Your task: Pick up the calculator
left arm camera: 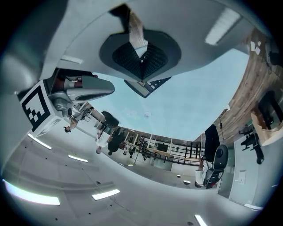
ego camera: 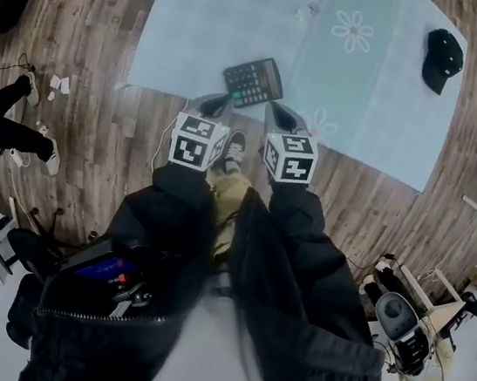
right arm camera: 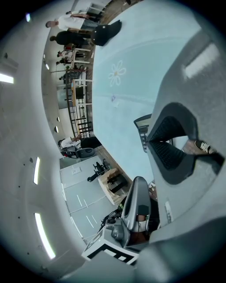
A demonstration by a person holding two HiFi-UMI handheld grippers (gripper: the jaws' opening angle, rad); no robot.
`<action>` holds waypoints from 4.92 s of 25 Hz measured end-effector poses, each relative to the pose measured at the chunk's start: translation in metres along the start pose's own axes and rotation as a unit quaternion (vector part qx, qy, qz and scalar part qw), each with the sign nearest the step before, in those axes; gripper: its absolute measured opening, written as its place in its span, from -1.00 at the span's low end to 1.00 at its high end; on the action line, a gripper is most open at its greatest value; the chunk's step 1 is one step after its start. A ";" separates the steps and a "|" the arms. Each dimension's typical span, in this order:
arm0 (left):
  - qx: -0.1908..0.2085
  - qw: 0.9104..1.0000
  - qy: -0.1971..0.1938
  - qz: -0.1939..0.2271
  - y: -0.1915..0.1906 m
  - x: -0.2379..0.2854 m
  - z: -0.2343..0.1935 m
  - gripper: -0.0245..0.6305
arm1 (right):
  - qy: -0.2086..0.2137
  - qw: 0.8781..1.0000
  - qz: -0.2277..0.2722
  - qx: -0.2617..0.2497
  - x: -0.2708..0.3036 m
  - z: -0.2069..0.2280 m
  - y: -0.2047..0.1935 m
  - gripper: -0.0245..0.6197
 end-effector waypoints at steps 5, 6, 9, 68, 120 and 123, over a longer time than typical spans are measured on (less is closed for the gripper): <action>-0.005 1.000 -0.005 -0.020 -0.001 0.024 -0.009 -0.94 | -0.005 1.000 -0.020 0.006 0.030 0.021 -0.002 -0.92; -0.005 1.000 -0.006 -0.023 -0.001 0.027 -0.010 -0.94 | -0.007 1.000 -0.024 0.006 0.035 0.024 -0.002 -0.92; -0.005 1.000 -0.009 -0.029 -0.001 0.033 -0.012 -0.94 | -0.017 0.999 -0.032 0.006 0.048 0.036 -0.004 -0.91; 0.120 0.968 0.045 0.214 0.172 -0.131 0.023 -0.94 | 0.050 0.955 0.293 0.001 -0.160 -0.052 0.146 -0.80; 0.168 0.910 0.079 0.371 0.261 -0.208 0.037 -0.94 | 0.061 0.874 0.477 -0.076 -0.271 -0.099 0.223 -0.80; 0.168 0.910 0.078 0.370 0.260 -0.207 0.037 -0.94 | 0.059 0.873 0.478 -0.077 -0.271 -0.100 0.223 -0.80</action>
Point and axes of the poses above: the fingertips, and each gripper's own axes: x forward along the fingers, z to its right, y out of its top, the point moved 6 cm from there along -x, backward along the fingers, and after that the axes turned 11 degrees about x, right-handed, at the moved point
